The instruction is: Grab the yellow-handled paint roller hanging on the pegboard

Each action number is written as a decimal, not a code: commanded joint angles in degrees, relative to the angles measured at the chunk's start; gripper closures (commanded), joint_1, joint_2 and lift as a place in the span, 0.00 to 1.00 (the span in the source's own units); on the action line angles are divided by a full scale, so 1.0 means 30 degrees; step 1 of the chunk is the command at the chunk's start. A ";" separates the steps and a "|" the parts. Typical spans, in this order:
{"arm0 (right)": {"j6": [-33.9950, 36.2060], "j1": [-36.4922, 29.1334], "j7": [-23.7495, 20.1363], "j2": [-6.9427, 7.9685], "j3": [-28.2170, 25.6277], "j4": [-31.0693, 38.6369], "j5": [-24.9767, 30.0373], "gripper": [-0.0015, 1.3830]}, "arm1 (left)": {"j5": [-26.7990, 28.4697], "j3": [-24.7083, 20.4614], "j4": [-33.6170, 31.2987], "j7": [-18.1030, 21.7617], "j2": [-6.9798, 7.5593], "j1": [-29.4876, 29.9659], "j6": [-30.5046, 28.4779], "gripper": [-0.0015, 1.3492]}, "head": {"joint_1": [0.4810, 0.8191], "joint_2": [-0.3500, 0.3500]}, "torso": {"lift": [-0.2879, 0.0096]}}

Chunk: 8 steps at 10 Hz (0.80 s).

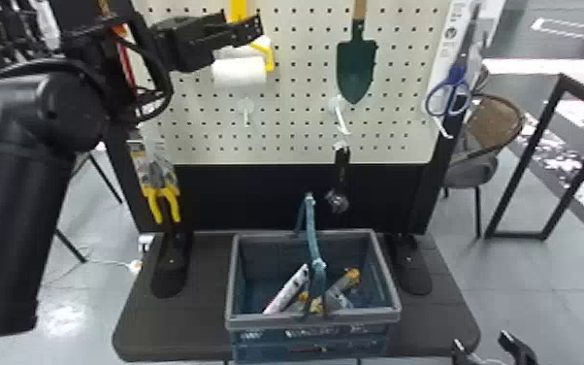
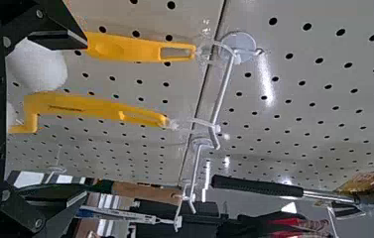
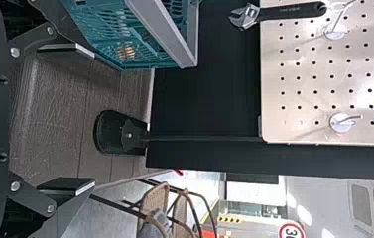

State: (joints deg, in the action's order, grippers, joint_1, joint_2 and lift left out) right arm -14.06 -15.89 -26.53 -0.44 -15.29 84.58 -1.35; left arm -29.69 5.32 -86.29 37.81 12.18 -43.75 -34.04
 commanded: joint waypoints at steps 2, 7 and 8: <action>0.0000 0.0171 -0.0004 0.0163 0.0000 -0.0069 -0.0049 0.27 | -0.0151 0.0864 0.0756 -0.0092 0.0160 -0.0327 0.1504 0.72 | 0.20 0.50 | 0.63; -0.0029 0.0230 -0.0004 0.0163 0.0000 -0.0127 -0.0108 0.28 | 0.0083 0.0952 0.0756 -0.0297 0.0130 -0.0269 0.2265 0.90 | 0.20 0.50 | 0.63; -0.0029 0.0259 -0.0004 0.0163 0.0000 -0.0127 -0.0108 0.28 | 0.0112 0.0982 0.0756 -0.0297 0.0101 -0.0269 0.2383 0.90 | 0.20 0.50 | 0.63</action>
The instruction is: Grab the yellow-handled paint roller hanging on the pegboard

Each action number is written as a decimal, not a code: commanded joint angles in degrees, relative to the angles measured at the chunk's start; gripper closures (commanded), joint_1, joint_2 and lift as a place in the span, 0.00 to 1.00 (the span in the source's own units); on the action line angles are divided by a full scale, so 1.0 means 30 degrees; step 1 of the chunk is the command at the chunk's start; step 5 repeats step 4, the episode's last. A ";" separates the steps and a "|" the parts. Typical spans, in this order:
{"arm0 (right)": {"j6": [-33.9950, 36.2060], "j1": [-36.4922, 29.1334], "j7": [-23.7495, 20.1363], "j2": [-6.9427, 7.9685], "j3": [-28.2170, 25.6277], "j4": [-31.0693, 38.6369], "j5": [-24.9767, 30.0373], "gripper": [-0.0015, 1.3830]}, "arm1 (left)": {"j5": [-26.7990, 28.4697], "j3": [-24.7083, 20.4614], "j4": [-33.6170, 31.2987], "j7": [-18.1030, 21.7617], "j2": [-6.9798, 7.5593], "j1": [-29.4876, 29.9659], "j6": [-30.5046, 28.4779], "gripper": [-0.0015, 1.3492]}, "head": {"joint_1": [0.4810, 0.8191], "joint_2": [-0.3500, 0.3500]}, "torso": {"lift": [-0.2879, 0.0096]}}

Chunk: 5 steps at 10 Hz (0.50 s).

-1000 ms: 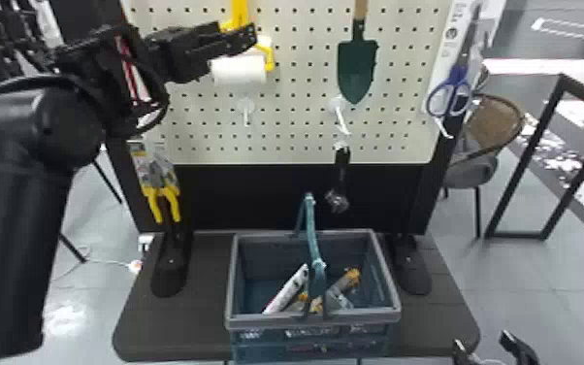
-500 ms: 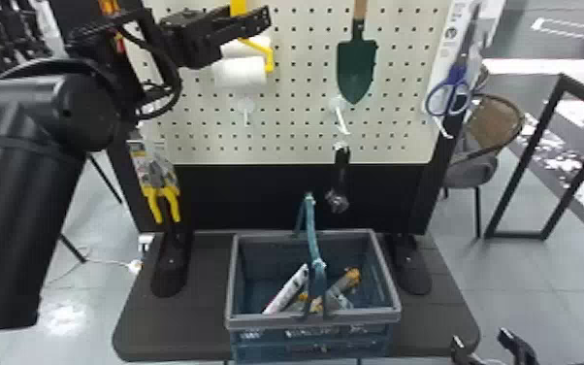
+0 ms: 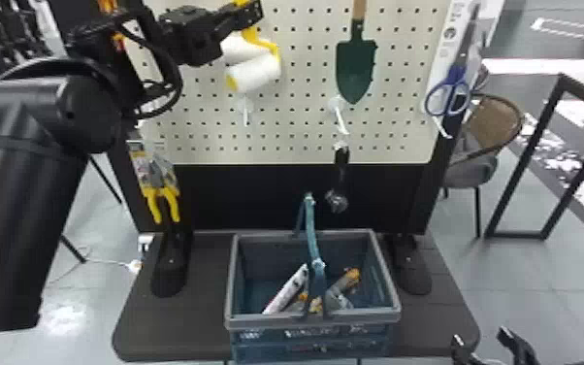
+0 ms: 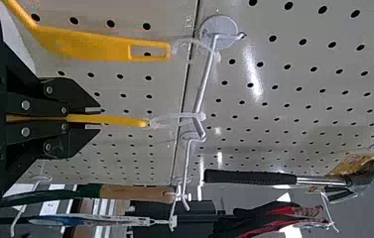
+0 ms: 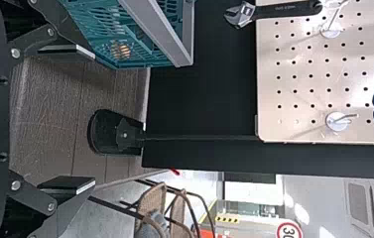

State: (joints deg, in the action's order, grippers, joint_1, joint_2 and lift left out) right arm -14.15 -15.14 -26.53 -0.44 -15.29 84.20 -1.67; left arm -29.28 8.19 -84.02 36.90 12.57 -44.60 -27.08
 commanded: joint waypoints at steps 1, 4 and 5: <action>-0.0029 0.0036 -0.0003 0.0164 0.0000 0.0000 -0.0002 0.28 | -0.0084 -0.0006 0.0000 -0.0023 -0.0060 0.0101 0.0119 0.90 | 0.20 0.50 | 0.63; -0.0029 0.0036 -0.0003 0.0164 0.0000 0.0000 -0.0002 0.28 | -0.0172 -0.0006 0.0000 -0.0082 -0.0090 0.0189 0.0119 0.90 | 0.20 0.50 | 0.63; -0.0029 0.0036 -0.0003 0.0164 0.0000 0.0000 -0.0002 0.28 | -0.0172 -0.0006 0.0000 -0.0082 -0.0090 0.0189 0.0119 0.90 | 0.20 0.50 | 0.63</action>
